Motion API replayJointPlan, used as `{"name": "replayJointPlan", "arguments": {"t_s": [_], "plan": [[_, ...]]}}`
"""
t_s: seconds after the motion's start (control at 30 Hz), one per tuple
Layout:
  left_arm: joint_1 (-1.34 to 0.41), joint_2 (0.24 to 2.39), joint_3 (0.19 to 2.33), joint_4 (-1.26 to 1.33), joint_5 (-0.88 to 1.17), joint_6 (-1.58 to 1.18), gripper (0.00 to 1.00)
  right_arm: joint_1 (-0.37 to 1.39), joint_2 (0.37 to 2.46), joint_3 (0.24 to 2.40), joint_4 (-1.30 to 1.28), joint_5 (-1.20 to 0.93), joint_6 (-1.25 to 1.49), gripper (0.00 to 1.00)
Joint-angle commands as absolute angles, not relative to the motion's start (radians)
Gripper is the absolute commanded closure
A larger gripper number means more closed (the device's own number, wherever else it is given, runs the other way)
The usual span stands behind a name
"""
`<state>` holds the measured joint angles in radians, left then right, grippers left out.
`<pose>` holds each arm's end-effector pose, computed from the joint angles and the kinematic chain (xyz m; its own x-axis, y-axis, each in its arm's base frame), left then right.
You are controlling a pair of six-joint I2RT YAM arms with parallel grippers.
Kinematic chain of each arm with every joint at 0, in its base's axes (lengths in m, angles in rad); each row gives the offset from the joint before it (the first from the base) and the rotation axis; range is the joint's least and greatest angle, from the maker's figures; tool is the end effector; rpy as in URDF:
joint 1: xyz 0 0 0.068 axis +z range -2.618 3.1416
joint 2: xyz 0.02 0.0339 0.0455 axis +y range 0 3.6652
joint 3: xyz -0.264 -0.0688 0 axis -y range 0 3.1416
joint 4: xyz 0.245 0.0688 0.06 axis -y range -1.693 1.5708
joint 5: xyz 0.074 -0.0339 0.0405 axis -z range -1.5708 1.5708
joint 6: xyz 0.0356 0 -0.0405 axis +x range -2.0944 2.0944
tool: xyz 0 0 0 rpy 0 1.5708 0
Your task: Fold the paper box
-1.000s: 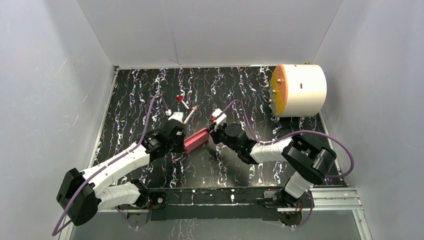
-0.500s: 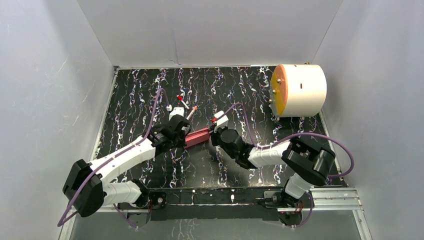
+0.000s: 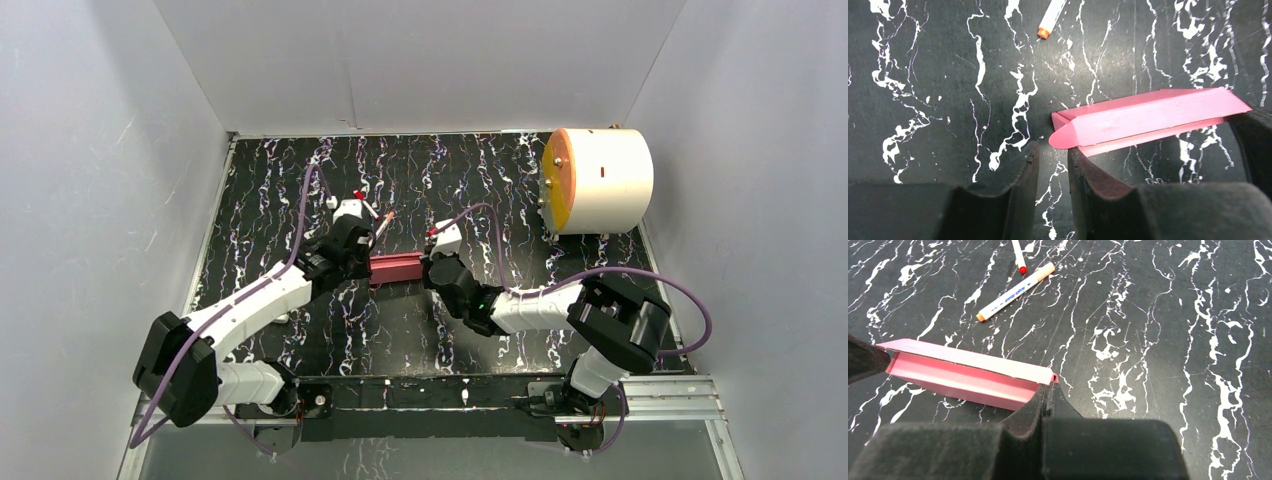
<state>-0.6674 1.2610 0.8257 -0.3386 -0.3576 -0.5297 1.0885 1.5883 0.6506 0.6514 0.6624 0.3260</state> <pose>0.2149 -0.1535 0.2410 -0.6673 -0.0767 -0.7408 0.0533 0.9872 -0.1502 0.1659 0.2697 0.1866 -0.2602 0.0475 -0.9644 -0.3606 0.9217 0.1427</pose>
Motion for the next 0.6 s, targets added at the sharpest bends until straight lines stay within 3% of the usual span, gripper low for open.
{"name": "replayJointPlan", "arguments": {"t_s": [0.0, 0.23, 0.57], "plan": [[-0.626, 1.209, 0.857, -0.249, -0.252, -0.487, 0.71, 1.106, 1.601, 0.661, 0.459, 0.663, 0.379, 1.0], [-0.607, 1.282, 0.947, -0.309, -0.149, -0.337, 0.65, 1.106, 1.594, 0.666, 0.451, 0.652, 0.373, 1.0], [-0.607, 1.31, 1.014, -0.451, -0.126, -0.167, 0.7, 1.106, 1.6, 0.671, 0.454, 0.639, 0.365, 1.0]]}}
